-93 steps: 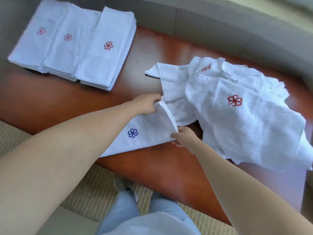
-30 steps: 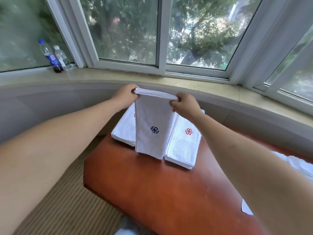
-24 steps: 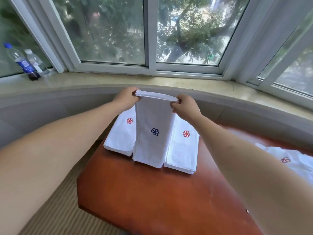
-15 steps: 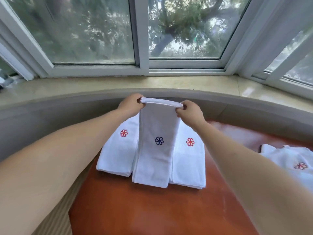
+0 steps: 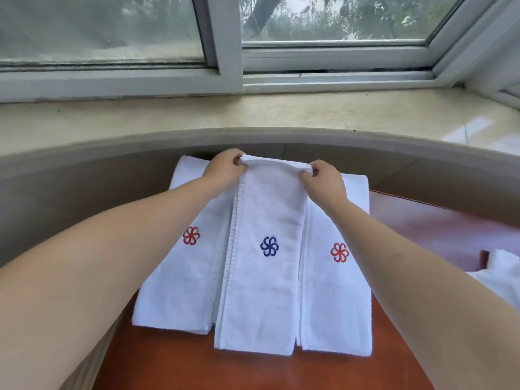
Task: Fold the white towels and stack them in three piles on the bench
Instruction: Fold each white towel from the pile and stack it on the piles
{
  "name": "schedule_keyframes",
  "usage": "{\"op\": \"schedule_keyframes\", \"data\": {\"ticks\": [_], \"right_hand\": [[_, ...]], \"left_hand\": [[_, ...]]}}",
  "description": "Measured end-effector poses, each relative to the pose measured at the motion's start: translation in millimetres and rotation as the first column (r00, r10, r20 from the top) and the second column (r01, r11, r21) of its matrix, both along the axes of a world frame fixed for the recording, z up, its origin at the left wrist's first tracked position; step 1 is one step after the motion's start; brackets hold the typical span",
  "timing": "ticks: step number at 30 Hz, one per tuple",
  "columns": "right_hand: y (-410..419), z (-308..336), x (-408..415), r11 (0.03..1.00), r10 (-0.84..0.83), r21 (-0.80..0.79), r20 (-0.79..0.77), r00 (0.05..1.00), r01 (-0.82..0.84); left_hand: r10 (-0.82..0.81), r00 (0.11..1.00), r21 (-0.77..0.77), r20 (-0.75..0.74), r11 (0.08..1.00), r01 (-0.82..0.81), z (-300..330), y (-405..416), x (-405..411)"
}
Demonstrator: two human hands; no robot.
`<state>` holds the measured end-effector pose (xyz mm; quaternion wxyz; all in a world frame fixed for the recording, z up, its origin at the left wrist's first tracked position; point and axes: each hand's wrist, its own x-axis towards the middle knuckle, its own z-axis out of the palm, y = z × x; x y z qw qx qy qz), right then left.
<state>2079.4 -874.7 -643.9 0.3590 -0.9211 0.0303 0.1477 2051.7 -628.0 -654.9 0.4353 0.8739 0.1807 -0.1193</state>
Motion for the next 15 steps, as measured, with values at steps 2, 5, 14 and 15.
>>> {"op": "schedule_keyframes", "data": {"ticks": [2,5,14,15], "right_hand": [[2.3,-18.6,9.1,1.0,-0.001,-0.031,0.019,1.0,0.002],[6.1,-44.8,17.6,0.998,-0.015,-0.068,0.014,1.0,0.016],[8.3,-73.1,23.0,0.992,-0.088,-0.086,0.001,0.996,0.088],[8.6,-73.2,20.1,0.993,-0.104,-0.062,-0.018,0.994,0.103]], "left_hand": [[0.002,1.0,0.007,-0.012,1.0,-0.002,-18.9,0.3,8.5],[-0.006,1.0,0.03,-0.023,1.0,0.007,-42.0,2.1,15.2],[0.097,0.994,-0.001,0.058,0.995,-0.097,-67.8,-7.8,19.0],[0.106,0.993,0.001,0.057,0.994,-0.106,-67.2,-8.0,17.7]]}}
